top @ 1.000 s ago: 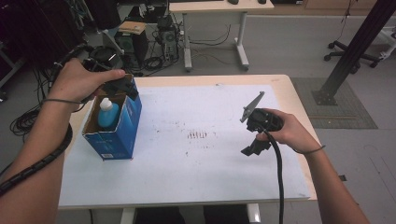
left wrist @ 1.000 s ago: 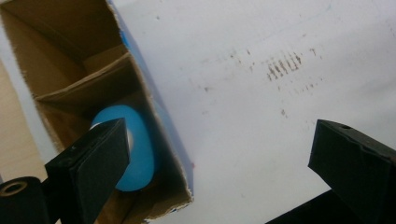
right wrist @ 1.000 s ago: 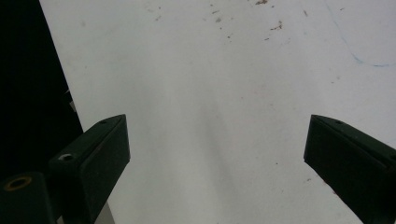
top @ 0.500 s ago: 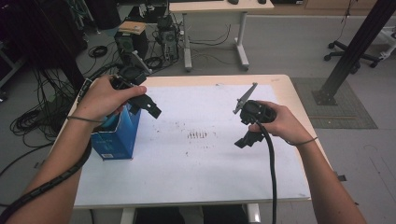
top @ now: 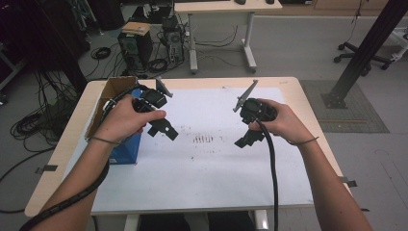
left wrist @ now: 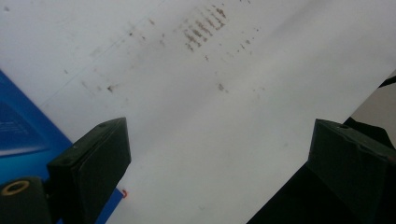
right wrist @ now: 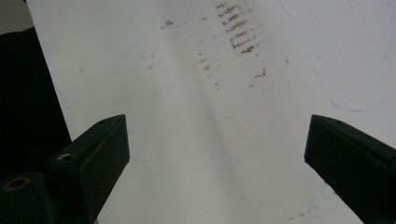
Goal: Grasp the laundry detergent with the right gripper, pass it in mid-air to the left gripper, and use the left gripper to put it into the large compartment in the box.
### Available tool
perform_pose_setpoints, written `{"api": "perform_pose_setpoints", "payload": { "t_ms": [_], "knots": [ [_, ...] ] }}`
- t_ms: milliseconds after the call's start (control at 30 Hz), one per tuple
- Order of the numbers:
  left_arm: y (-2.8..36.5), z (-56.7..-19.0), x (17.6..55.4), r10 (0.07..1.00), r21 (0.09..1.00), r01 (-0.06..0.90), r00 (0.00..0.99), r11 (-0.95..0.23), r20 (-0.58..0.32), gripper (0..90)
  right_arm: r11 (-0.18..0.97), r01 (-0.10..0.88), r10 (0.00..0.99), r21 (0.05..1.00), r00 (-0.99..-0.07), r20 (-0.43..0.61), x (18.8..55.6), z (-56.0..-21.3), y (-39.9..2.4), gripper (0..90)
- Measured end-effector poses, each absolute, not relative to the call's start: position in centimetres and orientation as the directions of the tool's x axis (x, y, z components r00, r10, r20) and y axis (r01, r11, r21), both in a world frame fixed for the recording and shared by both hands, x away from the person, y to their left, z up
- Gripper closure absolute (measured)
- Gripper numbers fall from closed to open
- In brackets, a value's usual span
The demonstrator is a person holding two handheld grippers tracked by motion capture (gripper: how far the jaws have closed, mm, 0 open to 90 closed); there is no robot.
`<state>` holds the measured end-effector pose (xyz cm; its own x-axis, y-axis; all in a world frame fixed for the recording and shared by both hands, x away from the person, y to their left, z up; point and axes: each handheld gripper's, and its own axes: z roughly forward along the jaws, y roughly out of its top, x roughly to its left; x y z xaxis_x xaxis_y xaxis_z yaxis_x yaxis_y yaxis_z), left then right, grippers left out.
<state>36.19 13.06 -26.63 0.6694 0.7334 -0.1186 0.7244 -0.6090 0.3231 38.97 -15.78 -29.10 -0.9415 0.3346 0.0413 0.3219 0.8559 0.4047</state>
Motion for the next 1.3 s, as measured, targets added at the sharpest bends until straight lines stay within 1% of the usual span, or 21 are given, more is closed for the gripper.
{"api": "perform_pose_setpoints", "payload": {
  "t_ms": [67, 167, 200, 333, 400, 467, 500, 567, 633, 667, 767, 800, 933, 1300],
  "knots": [
    [13.1, -26.6, 36.2, 0.733, 0.323, 0.724, 0.669, -0.609, -0.119, 6.7, 0.854, 0.322, 0.335, 0.409, -0.941, 0.041, 39.1, -29.0, -15.6, 6.7],
    [12.7, -27.6, 36.1, 0.73, 0.319, 0.721, 0.674, -0.615, -0.116, 6.6, 0.854, 0.326, 0.339, 0.405, -0.94, 0.041, 39.2, -29.0, -15.5, 6.7],
    [12.2, -29.1, 36.1, 0.717, 0.323, 0.708, 0.688, -0.628, -0.115, 6.6, 0.854, 0.326, 0.339, 0.406, -0.94, 0.042, 39.2, -29.0, -15.5, 6.7],
    [12.1, -29.3, 36.1, 0.714, 0.322, 0.706, 0.691, -0.631, -0.115, 6.5, 0.853, 0.325, 0.339, 0.407, -0.94, 0.04, 39.2, -28.7, -15.4, 6.7],
    [11.5, -30.6, 36.1, 0.71, 0.325, 0.7, 0.696, -0.635, -0.111, 6.5, 0.854, 0.323, 0.338, 0.407, -0.94, 0.038, 39.3, -28.6, -15.3, 6.7],
    [11.4, -30.8, 36.1, 0.708, 0.326, 0.699, 0.697, -0.636, -0.112, 6.5, 0.854, 0.322, 0.338, 0.409, -0.941, 0.034, 39.3, -28.4, -15.3, 6.7],
    [10.8, -31.6, 36.0, 0.697, 0.319, 0.689, 0.708, -0.65, -0.11, 6.5, 0.854, 0.322, 0.337, 0.41, -0.941, 0.036, 39.3, -28.4, -15.2, 6.6],
    [10.8, -31.6, 36.0, 0.697, 0.319, 0.689, 0.708, -0.65, -0.11, 6.5, 0.855, 0.321, 0.337, 0.407, -0.941, 0.034, 39.4, -28.3, -15.1, 6.6],
    [10.3, -32.3, 35.9, 0.688, 0.314, 0.682, 0.717, -0.661, -0.109, 6.6, 0.856, 0.32, 0.335, 0.407, -0.941, 0.035, 39.4, -28.3, -15.1, 6.6],
    [9.8, -33.4, 35.9, 0.68, 0.305, 0.676, 0.724, -0.671, -0.112, 6.6, 0.856, 0.32, 0.335, 0.407, -0.941, 0.035, 39.4, -28.3, -15.1, 6.6],
    [9.7, -33.6, 35.8, 0.68, 0.303, 0.677, 0.724, -0.671, -0.111, 6.7, 0.856, 0.319, 0.335, 0.407, -0.942, 0.033, 39.4, -28.3, -15.1, 6.5],
    [9.3, -34.4, 35.8, 0.675, 0.302, 0.67, 0.73, -0.678, -0.105, 6.7, 0.856, 0.318, 0.334, 0.407, -0.942, 0.034, 39.4, -28.3, -15.1, 6.4],
    [8.8, -35.1, 35.6, 0.669, 0.292, 0.665, 0.736, -0.687, -0.103, 6.8, 0.857, 0.321, 0.337, 0.403, -0.941, 0.033, 39.5, -28.3, -15.1, 6.4],
    [8.5, -35.3, 35.6, 0.665, 0.299, 0.661, 0.74, -0.689, -0.103, 7.0, 0.86, 0.312, 0.328, 0.404, -0.944, 0.03, 39.6, -28.2, -14.6, 6.3]
  ]
}}
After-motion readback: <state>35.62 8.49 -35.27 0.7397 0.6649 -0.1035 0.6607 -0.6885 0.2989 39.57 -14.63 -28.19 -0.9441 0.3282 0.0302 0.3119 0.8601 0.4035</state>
